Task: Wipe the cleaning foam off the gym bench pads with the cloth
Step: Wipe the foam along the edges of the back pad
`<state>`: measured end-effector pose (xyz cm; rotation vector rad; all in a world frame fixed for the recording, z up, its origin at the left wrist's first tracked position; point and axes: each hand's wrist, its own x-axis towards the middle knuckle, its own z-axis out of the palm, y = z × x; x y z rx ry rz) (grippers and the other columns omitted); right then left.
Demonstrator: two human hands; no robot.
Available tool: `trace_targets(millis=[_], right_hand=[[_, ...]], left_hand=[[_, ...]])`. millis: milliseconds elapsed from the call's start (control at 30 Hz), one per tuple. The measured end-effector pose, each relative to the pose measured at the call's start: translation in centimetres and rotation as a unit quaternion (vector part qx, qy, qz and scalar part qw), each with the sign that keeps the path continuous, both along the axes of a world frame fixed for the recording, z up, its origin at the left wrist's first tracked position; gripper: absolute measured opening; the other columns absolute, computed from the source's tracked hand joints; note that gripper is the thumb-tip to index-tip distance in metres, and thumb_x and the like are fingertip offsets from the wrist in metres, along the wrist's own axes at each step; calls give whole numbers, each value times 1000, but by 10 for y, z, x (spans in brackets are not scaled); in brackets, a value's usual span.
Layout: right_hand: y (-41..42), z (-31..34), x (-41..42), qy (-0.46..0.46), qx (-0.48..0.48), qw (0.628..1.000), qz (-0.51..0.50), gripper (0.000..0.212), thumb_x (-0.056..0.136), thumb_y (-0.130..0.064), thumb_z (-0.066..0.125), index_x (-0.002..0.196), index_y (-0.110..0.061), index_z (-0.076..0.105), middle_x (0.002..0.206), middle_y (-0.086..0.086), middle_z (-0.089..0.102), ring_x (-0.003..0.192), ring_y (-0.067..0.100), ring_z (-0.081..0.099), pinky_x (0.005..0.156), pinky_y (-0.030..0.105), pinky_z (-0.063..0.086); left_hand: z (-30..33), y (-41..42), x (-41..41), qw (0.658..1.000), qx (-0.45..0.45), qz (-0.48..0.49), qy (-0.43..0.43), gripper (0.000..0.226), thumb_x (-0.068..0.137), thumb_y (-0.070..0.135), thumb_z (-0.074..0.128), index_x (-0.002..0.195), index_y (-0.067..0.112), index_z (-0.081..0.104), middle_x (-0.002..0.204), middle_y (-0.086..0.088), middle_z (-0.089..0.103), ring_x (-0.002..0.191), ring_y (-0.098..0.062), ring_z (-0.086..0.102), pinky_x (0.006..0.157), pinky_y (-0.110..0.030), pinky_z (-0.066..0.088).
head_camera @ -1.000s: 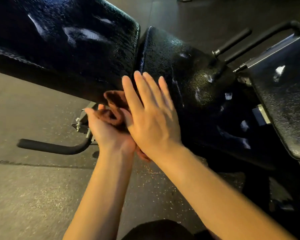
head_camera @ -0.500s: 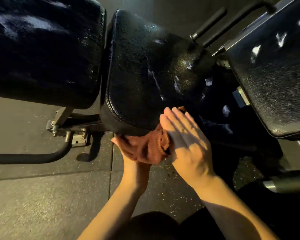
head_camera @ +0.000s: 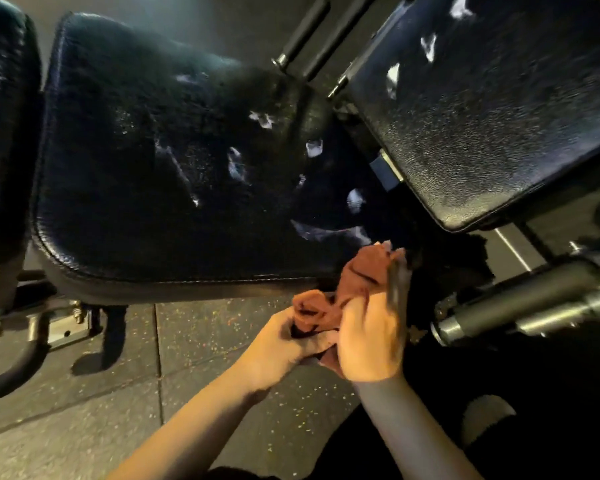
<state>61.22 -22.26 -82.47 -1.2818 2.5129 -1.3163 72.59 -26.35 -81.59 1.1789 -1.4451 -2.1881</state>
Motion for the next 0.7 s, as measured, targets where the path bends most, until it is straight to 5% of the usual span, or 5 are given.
trace_targets(millis=[100,267,467,567,700], right_hand=[[-7,17,28,2,-63,995,72,60,100,-43,26,140,-1,40,149,16,37,144,29,23,116,51,20],[-26,33,25,36,-116,983,138,43,103,-28,23,130,-11,53,141,8,50,136,21,40,114,43,28],[-21,-4,-21,-44,-91,994,-47,48,103,-25,28,128,9,51,135,23,51,127,35,49,101,56,41],[-26,-4,-33,-136,-62,986,-76,57,97,-32,25,135,5,45,144,19,42,137,35,36,110,58,29],[-17,-11,-28,-57,-86,993,-51,49,102,-27,26,138,3,41,146,13,36,139,34,29,111,60,26]], left_hand=[[6,-1,28,999,-24,1,35,43,65,30,85,103,14,72,101,-5,73,94,-14,65,78,-28,55],[21,-4,31,998,-21,-3,52,44,60,46,85,97,24,75,97,-7,73,93,-18,66,83,-32,56],[4,3,-19,998,-7,-66,19,24,92,2,57,116,5,58,96,5,69,88,-6,62,76,-19,51],[-3,-6,-27,997,-38,-64,-3,15,94,-2,53,105,5,60,84,4,71,78,-9,66,72,-21,52],[-2,-15,-18,996,-74,-52,4,12,90,-2,60,95,6,68,86,-5,72,82,-18,67,77,-32,56]])
